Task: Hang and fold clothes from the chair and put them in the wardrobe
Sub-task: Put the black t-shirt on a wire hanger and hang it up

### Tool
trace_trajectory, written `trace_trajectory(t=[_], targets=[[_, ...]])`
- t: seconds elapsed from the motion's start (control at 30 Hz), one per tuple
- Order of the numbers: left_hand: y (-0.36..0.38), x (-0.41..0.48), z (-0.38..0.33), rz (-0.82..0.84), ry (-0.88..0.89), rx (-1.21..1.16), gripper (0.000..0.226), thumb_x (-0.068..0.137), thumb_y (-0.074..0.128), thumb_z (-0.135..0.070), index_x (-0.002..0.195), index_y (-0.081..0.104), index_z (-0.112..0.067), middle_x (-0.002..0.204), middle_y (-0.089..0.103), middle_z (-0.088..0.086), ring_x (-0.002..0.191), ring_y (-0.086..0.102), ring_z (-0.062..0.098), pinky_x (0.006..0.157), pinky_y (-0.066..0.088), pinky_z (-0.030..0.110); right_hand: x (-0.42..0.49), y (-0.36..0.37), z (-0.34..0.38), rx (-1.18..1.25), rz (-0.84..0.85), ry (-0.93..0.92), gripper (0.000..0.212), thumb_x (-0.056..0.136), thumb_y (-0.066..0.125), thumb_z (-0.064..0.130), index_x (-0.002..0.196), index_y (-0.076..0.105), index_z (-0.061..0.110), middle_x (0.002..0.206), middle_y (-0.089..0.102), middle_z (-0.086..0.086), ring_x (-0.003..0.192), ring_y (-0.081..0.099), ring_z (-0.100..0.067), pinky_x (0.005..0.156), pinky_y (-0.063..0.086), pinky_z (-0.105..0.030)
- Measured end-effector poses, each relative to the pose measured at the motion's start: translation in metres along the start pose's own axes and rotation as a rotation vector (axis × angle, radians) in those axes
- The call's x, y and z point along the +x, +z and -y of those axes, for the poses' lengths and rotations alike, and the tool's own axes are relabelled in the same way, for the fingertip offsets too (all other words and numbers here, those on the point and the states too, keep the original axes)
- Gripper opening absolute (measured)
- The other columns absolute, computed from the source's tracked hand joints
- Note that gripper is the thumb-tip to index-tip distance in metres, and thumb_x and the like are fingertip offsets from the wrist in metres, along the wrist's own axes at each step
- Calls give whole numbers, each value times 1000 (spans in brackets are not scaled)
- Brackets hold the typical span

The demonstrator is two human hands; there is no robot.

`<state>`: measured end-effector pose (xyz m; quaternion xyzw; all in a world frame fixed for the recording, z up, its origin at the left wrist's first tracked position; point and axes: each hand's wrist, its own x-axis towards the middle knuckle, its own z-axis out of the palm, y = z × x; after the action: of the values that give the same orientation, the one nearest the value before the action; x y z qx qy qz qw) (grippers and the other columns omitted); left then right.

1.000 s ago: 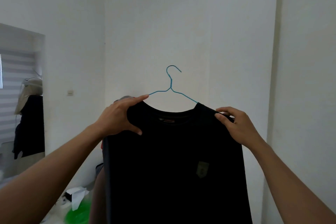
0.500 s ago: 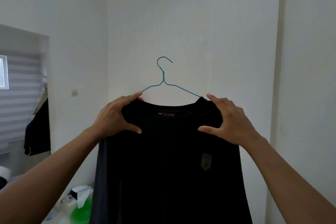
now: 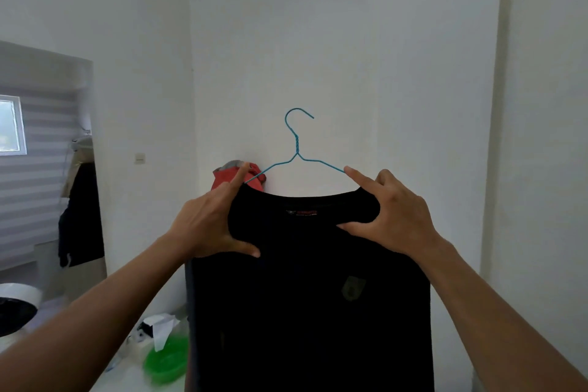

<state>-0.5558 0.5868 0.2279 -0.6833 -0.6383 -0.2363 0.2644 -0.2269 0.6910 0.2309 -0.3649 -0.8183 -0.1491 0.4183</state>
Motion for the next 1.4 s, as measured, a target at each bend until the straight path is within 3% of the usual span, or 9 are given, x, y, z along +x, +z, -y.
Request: trace_trajectory(t=[0.17,0.27,0.37,0.47,0.6,0.87,1.0,1.17,1.4], targets=[[-2,-7,-11,-89,73,-57,129,54,51,-97,156,-6,-42,126,55,-2,103,63,26,74,53,39,-18,-12,15,18,72,69,94,66,66,80,147,24,58,88,38,11,70,46,-7,60,42,-24],[-16,-12,-8,-146,113,-21,120,59,49,-96,157,2,-44,117,56,-3,94,62,23,67,52,36,-32,-31,35,-39,64,69,97,68,64,80,150,20,55,90,40,9,71,47,-10,62,51,-28],[-34,-23,-5,-158,142,-41,119,58,46,-99,155,0,-48,116,58,-2,89,62,22,65,55,39,-48,-56,63,-107,53,85,99,69,65,78,152,18,52,94,40,8,75,47,-10,62,48,-25],[-52,-46,-6,-176,178,-50,122,55,43,-102,156,3,-47,99,54,-1,73,58,22,57,54,40,-70,-79,96,-190,53,109,100,70,67,75,154,18,49,99,41,8,82,47,-10,63,42,-23],[-68,-88,-9,-176,199,-116,120,53,40,-102,155,10,-47,84,41,-6,59,47,18,49,48,34,-113,-100,144,-248,59,159,98,73,67,72,154,19,46,97,41,7,86,47,-12,68,47,-29],[-85,-149,-50,-110,327,-256,111,61,44,-96,155,20,-44,89,49,-3,58,47,20,52,38,28,-207,-163,211,-326,141,378,100,73,69,71,154,15,50,97,40,6,79,47,-13,68,41,-27],[-100,-163,-100,-103,413,-342,108,62,38,-99,154,21,-46,86,46,-7,54,43,18,49,31,25,-250,-221,228,-407,159,468,101,71,65,77,153,11,53,98,39,7,79,46,-10,69,41,-25],[-120,-171,-179,-122,510,-460,106,61,30,-101,152,25,-47,83,48,-8,54,52,18,47,36,24,-300,-292,237,-561,118,600,100,69,55,86,153,15,51,98,39,9,78,45,-9,74,47,-26],[-154,-188,-322,-156,678,-551,104,61,23,-102,151,25,-49,82,48,-9,54,53,19,46,40,26,-387,-390,226,-708,5,734,96,71,57,85,152,24,45,106,44,10,85,55,-13,79,55,-36]])
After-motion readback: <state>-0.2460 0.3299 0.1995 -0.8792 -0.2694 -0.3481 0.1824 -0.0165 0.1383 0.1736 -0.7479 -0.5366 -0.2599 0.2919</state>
